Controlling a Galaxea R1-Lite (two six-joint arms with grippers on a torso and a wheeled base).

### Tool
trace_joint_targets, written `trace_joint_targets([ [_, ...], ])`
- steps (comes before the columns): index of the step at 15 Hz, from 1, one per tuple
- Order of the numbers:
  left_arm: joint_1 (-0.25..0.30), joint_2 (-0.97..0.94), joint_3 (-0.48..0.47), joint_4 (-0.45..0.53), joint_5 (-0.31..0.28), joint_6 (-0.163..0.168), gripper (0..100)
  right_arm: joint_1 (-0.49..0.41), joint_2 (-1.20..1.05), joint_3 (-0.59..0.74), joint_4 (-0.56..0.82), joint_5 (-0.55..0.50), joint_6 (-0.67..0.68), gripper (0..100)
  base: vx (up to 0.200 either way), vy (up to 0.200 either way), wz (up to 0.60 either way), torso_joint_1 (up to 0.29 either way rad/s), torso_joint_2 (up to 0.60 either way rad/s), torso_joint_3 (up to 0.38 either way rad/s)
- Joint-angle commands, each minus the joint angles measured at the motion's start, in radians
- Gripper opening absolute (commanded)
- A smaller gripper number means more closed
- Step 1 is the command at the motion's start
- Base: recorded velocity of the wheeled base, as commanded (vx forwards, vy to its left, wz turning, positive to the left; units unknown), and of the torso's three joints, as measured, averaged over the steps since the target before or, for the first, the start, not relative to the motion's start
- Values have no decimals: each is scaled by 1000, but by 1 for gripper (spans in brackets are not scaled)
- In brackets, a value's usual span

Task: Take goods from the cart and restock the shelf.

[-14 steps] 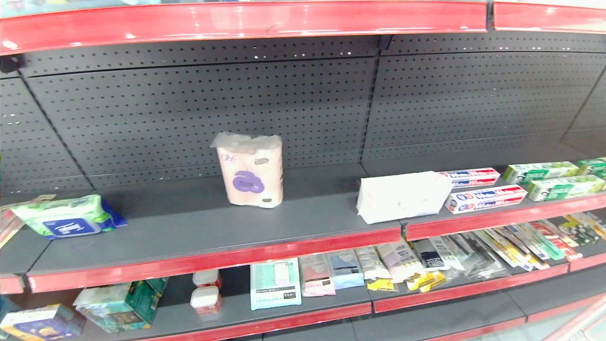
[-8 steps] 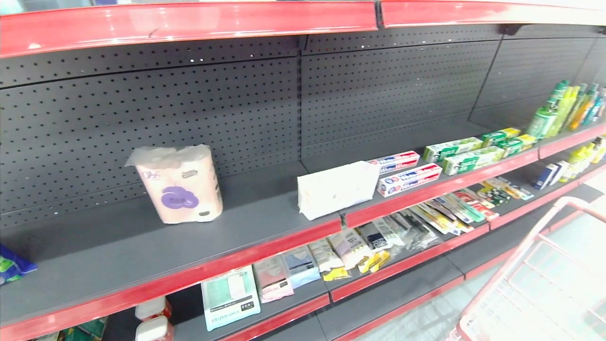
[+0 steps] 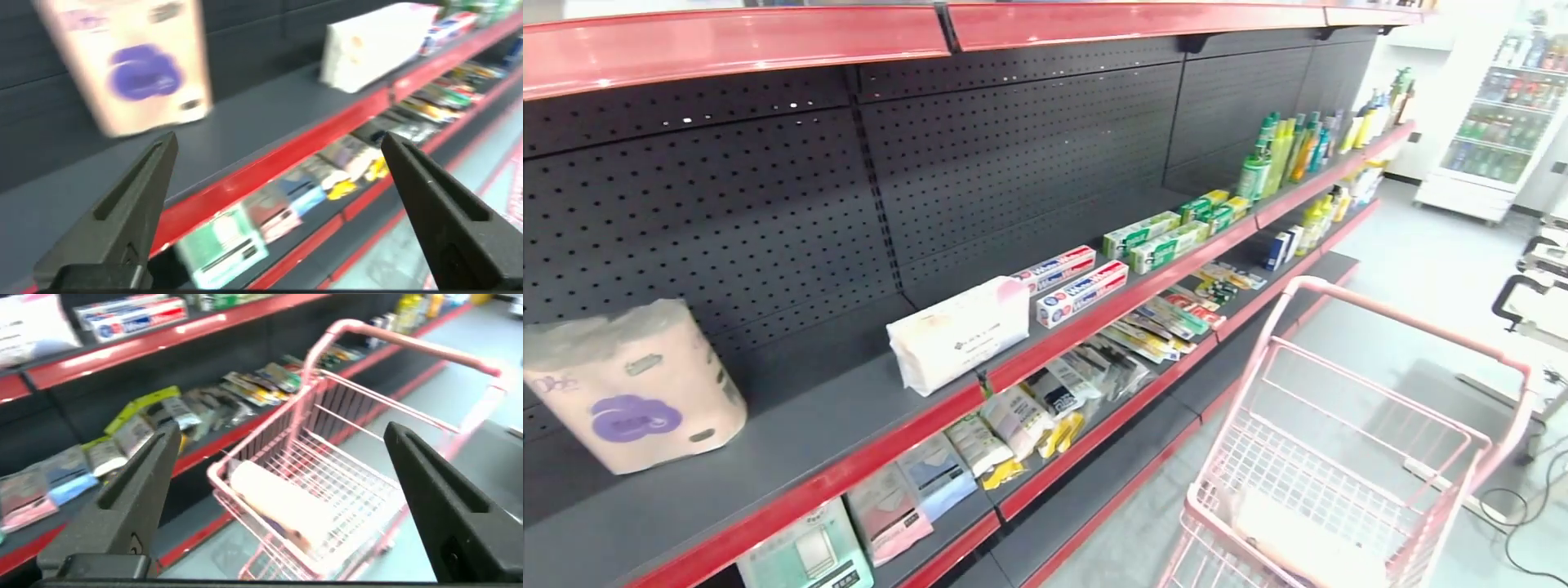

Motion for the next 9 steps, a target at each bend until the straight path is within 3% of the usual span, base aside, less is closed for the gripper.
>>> trace_joint_targets([
  [1, 0, 1, 0, 0, 0, 0, 100, 0, 0, 1, 0, 0, 0, 100, 0, 0, -600, 7, 2, 7],
  [5, 0, 1, 0, 0, 0, 0, 100, 0, 0, 1, 0, 0, 0, 100, 0, 0, -600, 2, 1, 1],
  [9, 0, 1, 0, 0, 0, 0, 100, 0, 0, -1, 0, 0, 0, 100, 0, 0, 0, 0, 0, 0],
])
